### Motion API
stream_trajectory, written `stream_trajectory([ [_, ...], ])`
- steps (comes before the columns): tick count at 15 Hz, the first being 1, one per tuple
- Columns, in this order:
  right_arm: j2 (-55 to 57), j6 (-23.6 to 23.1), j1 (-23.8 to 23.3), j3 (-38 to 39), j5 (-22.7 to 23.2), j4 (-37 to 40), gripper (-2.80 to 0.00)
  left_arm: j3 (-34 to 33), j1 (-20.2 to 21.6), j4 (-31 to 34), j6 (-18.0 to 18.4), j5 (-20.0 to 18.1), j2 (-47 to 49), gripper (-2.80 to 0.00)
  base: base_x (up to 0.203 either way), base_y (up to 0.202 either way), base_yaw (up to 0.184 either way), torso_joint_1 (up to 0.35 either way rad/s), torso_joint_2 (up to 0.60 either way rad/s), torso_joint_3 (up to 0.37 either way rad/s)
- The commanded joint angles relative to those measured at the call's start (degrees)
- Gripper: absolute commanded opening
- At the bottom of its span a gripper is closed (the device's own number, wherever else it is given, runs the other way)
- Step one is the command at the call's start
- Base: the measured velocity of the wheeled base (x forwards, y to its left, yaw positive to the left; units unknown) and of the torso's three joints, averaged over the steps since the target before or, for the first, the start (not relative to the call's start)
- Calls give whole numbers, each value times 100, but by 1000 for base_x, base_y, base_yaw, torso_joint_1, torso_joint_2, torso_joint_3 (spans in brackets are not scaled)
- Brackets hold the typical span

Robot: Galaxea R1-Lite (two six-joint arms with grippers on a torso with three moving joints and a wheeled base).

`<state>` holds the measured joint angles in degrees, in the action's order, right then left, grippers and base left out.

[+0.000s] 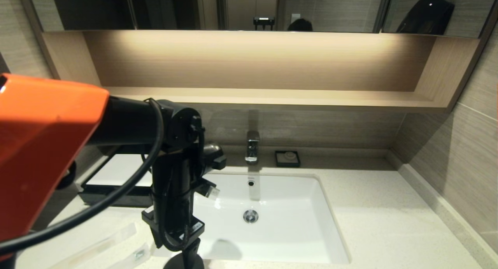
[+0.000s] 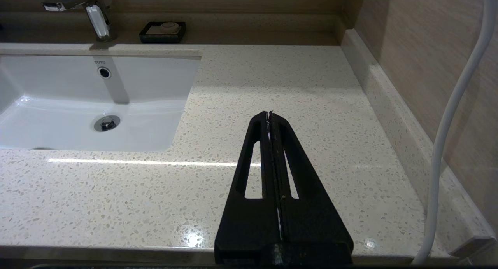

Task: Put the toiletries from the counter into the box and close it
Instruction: Open the drawer

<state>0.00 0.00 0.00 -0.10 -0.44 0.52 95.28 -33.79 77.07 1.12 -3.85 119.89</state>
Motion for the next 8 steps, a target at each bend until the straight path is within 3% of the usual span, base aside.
stream_trajectory([
  [1, 0, 0, 0, 1, 0, 0, -280, 14, -1, 45, 2, -1, 34, -280, 0, 0, 0, 0, 0, 0],
  [8, 0, 9, 0, 1, 0, 0, -280, 184, 13, 379, 20, -28, 166, -280, 0, 0, 0, 0, 0, 0],
])
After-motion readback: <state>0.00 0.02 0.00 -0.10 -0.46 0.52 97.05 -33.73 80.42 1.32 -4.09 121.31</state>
